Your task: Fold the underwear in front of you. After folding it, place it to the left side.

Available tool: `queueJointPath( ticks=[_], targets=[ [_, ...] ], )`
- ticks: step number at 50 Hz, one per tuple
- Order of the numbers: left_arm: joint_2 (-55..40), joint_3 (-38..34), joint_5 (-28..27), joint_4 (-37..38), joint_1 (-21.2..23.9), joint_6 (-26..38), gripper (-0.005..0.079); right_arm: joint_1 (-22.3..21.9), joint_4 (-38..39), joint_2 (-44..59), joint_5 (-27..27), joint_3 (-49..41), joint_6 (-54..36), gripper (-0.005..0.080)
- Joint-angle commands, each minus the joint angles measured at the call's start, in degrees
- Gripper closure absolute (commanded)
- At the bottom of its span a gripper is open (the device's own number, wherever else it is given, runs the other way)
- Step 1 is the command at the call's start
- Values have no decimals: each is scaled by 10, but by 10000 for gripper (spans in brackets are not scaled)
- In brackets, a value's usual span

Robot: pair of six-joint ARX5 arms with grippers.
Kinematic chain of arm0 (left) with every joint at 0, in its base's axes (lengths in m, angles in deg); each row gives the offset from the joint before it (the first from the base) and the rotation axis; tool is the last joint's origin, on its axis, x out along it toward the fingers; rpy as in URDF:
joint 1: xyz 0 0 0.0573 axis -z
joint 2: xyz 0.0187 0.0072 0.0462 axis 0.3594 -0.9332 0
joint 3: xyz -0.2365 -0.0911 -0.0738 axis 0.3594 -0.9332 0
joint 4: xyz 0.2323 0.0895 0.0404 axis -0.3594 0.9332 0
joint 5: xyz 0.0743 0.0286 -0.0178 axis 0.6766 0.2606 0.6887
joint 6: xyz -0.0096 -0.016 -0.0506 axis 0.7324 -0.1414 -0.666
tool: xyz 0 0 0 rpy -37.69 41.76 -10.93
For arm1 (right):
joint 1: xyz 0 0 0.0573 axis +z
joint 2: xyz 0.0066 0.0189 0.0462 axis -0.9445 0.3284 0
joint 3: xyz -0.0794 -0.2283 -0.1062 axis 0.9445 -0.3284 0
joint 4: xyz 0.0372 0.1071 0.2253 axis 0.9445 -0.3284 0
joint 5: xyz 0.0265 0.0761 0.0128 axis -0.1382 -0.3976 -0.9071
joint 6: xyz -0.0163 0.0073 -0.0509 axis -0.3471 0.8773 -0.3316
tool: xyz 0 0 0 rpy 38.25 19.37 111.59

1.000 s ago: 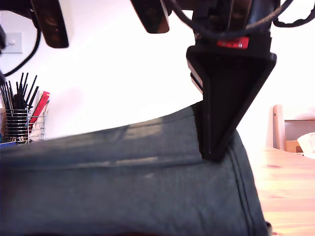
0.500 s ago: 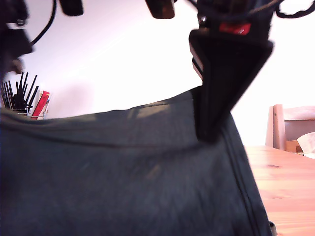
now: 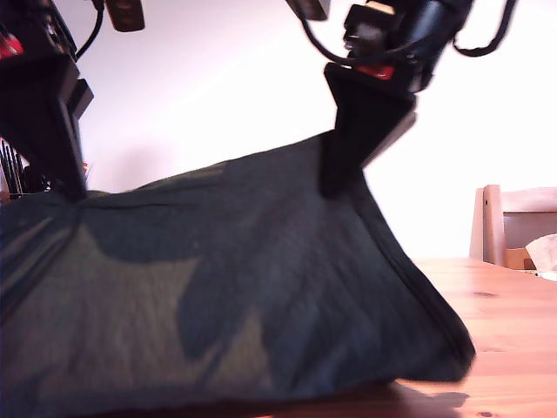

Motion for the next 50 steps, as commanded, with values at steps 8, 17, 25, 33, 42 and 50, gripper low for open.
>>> queueJointPath(
  ticks=[8,17,25,33,42,50],
  targets=[
    [-31,-1,-7,-24,-33,18,764,-13,43,37,-2,0,-14,764],
    [-62,-1,-10,-50,-52,19,764,-26,89,75,-2,1,-17,764],
    [-74,0,-6,-82,-62,26,764,-44,108,104,-2,2,-26,764],
    [-81,0,-6,-102,-78,34,764,-68,115,122,-14,19,-31,764],
    [-89,0,-6,-128,-99,44,764,-87,134,123,-17,35,-34,764],
    [-89,0,-6,-157,-113,44,764,-92,145,123,-17,37,-35,765]
  ],
)
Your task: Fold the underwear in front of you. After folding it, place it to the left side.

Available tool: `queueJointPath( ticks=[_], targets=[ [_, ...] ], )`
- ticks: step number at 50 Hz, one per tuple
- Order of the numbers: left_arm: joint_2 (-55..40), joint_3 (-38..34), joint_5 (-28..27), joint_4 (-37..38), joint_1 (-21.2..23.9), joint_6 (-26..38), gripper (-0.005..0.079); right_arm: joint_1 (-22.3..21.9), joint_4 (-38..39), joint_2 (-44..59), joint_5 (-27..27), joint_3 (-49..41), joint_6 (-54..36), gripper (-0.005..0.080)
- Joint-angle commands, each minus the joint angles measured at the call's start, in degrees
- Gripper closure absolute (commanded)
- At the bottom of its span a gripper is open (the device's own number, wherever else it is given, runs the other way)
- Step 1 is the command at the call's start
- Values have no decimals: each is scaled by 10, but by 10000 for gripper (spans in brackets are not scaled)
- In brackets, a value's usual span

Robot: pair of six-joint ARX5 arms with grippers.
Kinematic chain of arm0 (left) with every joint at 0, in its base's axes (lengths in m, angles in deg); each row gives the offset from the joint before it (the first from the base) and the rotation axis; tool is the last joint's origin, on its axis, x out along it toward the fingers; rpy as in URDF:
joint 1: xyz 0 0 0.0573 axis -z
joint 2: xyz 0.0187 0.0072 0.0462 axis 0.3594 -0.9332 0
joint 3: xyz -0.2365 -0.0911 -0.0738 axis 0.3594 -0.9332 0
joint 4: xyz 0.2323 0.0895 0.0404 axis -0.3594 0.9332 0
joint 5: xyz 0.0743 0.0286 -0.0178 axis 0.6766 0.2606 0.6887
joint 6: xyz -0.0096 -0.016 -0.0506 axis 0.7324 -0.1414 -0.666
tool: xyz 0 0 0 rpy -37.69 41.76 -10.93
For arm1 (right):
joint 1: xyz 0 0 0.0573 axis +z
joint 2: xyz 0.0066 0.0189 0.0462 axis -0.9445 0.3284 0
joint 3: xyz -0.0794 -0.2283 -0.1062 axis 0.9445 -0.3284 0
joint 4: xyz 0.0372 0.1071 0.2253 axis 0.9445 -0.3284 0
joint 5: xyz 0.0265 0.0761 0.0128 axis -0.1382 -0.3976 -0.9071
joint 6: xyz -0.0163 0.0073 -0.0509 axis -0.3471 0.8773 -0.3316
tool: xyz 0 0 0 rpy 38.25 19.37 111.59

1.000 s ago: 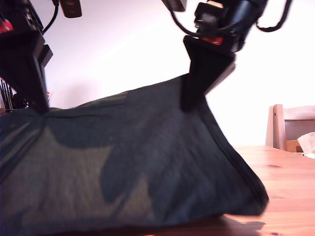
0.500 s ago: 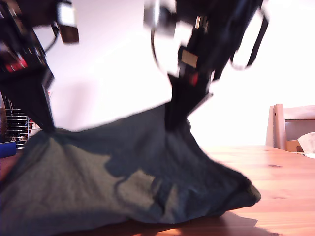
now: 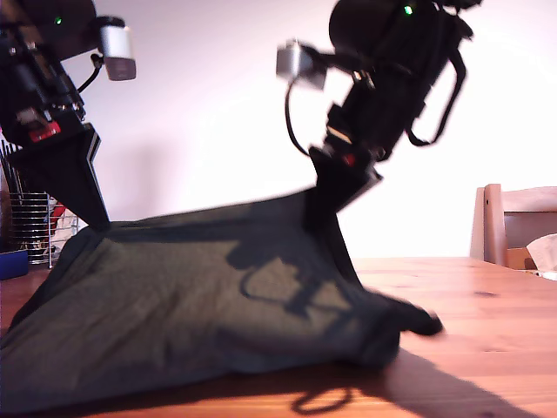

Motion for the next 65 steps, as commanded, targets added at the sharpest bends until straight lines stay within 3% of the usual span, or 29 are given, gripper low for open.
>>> queueJointPath(
  ticks=[1,9,29,65],
  targets=[
    [-9,0,0,-11,-6,5,764,-4,3,4,0,-3,-3,765],
    [-9,0,0,-45,-9,5,764,-5,38,10,0,-2,-4,764],
    [-15,0,18,-67,-30,9,764,-7,45,81,7,44,-4,764],
    [-114,0,4,-145,-52,9,764,-40,68,149,20,62,-13,765]
  ],
)
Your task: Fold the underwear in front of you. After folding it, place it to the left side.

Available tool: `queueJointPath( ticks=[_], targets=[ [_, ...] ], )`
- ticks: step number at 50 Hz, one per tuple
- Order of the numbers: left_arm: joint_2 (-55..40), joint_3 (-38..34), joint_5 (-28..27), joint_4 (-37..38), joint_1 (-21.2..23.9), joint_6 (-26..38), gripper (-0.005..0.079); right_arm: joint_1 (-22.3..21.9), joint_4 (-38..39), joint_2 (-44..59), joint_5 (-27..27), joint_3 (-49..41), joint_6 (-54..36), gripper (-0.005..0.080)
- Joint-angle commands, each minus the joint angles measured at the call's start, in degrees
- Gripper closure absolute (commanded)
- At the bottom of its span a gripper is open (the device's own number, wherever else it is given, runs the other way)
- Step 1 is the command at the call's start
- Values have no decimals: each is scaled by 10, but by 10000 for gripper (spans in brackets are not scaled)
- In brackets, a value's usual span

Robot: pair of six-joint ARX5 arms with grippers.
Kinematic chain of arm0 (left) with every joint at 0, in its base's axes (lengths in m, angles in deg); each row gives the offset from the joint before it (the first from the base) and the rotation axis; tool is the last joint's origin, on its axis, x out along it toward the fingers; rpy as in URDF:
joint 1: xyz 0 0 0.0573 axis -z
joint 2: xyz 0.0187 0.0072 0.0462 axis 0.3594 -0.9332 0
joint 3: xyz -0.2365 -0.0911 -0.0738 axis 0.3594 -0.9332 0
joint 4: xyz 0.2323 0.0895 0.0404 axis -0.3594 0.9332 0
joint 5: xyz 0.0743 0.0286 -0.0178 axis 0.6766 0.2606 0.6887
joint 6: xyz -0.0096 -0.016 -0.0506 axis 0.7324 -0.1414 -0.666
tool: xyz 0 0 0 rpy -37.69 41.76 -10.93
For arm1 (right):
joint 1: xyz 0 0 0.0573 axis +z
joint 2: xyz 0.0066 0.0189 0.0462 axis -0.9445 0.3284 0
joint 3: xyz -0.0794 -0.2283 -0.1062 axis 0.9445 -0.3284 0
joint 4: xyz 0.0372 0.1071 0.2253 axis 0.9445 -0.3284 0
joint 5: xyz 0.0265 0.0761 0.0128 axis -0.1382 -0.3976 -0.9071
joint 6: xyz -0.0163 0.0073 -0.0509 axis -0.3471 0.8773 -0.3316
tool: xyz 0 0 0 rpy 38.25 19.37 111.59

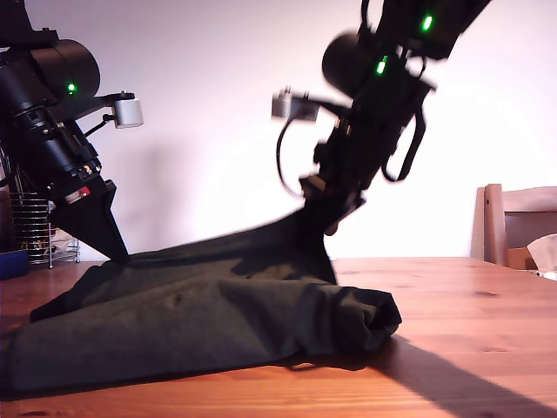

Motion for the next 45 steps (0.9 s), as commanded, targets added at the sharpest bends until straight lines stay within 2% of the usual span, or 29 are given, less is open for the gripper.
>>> queueJointPath(
  ticks=[1,35,41,45],
  targets=[
    [-13,-1,3,-2,-9,2,764,-5,4,25,2,2,-1,764],
    [-76,-1,-1,-43,-20,2,764,-20,57,64,3,3,-1,761],
    [-77,-1,-1,-48,-24,2,749,-16,70,74,4,3,0,660],
    [-77,-1,-1,-52,-29,0,679,-14,74,80,5,3,0,583]
  ],
)
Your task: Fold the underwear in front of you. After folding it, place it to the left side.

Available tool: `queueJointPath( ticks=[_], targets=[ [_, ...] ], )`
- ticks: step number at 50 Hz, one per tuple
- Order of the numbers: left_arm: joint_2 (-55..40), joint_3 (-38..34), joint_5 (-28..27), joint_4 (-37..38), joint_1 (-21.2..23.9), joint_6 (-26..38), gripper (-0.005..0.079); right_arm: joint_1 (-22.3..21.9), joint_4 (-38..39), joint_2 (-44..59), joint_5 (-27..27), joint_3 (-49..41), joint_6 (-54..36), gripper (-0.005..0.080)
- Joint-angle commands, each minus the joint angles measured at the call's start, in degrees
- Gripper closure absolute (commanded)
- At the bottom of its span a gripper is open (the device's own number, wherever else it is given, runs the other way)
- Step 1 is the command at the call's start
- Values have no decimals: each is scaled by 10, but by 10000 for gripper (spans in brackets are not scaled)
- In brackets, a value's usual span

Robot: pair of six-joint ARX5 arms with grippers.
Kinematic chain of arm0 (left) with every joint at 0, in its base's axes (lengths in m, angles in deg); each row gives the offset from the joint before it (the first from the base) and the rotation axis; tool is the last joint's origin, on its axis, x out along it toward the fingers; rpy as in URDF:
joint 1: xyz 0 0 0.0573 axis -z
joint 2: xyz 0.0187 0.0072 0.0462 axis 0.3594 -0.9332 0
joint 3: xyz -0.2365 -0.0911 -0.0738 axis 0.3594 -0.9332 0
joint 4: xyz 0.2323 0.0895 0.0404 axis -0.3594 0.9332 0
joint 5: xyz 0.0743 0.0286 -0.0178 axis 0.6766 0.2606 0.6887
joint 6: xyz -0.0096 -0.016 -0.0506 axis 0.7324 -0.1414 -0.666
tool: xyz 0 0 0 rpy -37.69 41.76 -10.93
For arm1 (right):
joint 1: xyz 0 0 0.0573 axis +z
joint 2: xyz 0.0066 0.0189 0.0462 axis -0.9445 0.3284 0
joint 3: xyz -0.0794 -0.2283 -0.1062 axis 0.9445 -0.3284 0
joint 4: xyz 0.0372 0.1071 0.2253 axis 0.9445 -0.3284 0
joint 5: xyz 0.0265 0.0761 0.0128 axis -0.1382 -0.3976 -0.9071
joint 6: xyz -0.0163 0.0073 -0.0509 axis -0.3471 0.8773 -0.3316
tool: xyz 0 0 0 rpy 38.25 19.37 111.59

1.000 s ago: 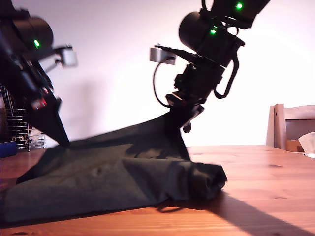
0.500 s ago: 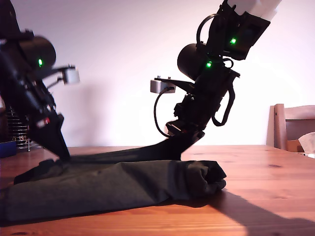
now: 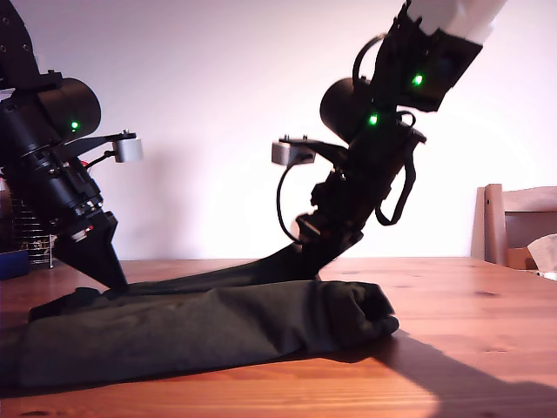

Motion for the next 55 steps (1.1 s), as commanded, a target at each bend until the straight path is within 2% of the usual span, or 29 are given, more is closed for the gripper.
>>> queueJointPath(
  ticks=[1,5,8,15,20,24,34,39,45,49,55],
  targets=[
    [-14,-1,2,-4,-8,1,657,1,4,24,2,3,0,569],
    [-14,-1,2,-11,-12,-2,572,2,8,25,2,3,2,524],
    [-14,-1,2,-22,-14,-2,543,2,12,25,2,4,2,514],
    [-13,1,2,-43,-17,-5,541,3,-24,25,0,33,38,515],
    [-13,2,2,-40,-16,-35,563,6,-67,25,-11,64,53,522],
    [-12,2,-2,-40,-16,-49,613,10,-97,25,-25,91,75,550],
    [-11,21,-5,-42,-15,-63,615,24,-149,25,-74,129,108,636],
    [-11,31,-3,-35,-16,-75,638,34,-163,25,-103,131,133,721],
    [-11,54,-13,-3,-15,-105,665,50,-170,25,-122,131,150,762],
    [-11,73,-42,57,-16,-132,771,60,-170,25,-138,131,165,762],
    [-11,84,-118,146,-16,-135,763,71,-170,25,-155,131,183,762]
  ],
)
